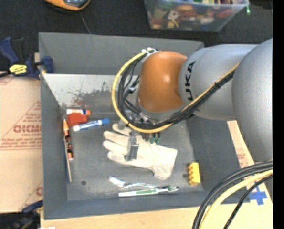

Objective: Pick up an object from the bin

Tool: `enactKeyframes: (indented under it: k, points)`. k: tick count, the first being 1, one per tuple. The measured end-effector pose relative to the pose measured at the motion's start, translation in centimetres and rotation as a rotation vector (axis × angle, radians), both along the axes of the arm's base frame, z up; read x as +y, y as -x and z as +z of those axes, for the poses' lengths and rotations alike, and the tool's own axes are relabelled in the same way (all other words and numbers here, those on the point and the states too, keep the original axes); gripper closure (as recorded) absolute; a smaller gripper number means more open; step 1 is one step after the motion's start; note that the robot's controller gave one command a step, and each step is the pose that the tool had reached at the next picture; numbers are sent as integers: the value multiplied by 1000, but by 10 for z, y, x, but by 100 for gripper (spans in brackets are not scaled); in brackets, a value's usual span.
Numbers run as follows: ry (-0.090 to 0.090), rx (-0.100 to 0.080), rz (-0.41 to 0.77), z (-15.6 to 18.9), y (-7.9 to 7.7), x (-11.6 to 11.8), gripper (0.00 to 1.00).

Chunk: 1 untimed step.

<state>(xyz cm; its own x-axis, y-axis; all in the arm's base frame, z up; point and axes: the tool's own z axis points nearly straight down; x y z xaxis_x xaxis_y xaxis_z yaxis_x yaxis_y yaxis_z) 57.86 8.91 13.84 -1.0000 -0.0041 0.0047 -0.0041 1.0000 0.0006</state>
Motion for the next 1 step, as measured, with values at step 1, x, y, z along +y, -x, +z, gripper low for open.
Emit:
enactKeyframes:
  k: [1]
  points:
    - [-1,-8,-4,5,-2,-1,0]
